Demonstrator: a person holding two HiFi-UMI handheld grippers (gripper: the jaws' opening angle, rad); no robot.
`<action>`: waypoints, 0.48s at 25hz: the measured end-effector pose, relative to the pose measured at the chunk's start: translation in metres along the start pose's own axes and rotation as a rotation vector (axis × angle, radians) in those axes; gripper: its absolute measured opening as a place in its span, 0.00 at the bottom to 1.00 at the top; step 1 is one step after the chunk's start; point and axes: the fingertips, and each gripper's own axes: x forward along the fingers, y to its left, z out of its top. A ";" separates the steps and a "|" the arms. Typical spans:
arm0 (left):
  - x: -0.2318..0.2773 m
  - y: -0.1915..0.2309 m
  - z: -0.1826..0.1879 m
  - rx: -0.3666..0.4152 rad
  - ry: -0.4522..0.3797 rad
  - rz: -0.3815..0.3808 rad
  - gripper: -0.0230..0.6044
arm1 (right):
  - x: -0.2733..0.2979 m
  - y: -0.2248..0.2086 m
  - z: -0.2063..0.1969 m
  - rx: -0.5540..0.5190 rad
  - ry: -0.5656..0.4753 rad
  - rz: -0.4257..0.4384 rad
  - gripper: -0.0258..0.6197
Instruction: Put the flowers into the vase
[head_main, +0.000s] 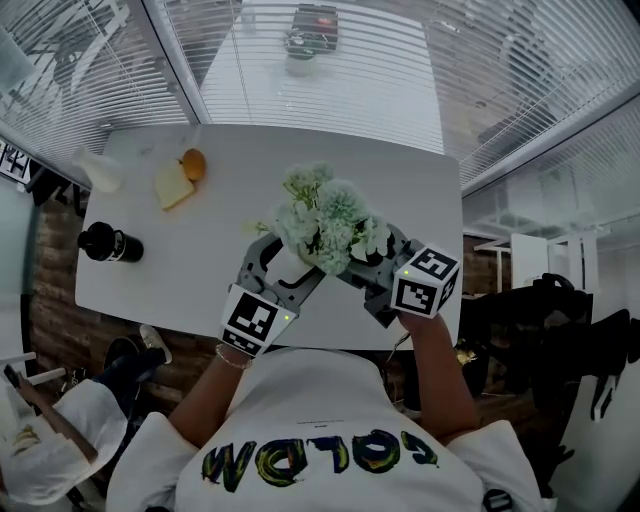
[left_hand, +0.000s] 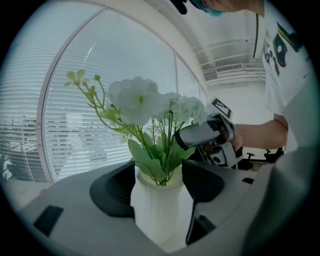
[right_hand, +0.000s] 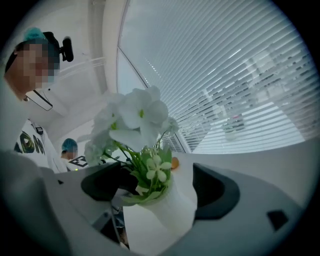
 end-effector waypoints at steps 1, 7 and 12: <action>-0.001 0.000 0.000 0.002 0.001 0.000 0.52 | -0.002 0.000 0.002 0.005 -0.015 -0.006 0.71; -0.006 0.006 0.006 0.001 -0.005 0.011 0.52 | -0.014 0.003 0.009 0.019 -0.060 -0.013 0.71; -0.012 0.004 0.005 0.002 0.001 0.015 0.52 | -0.016 0.011 0.002 -0.023 -0.022 -0.006 0.71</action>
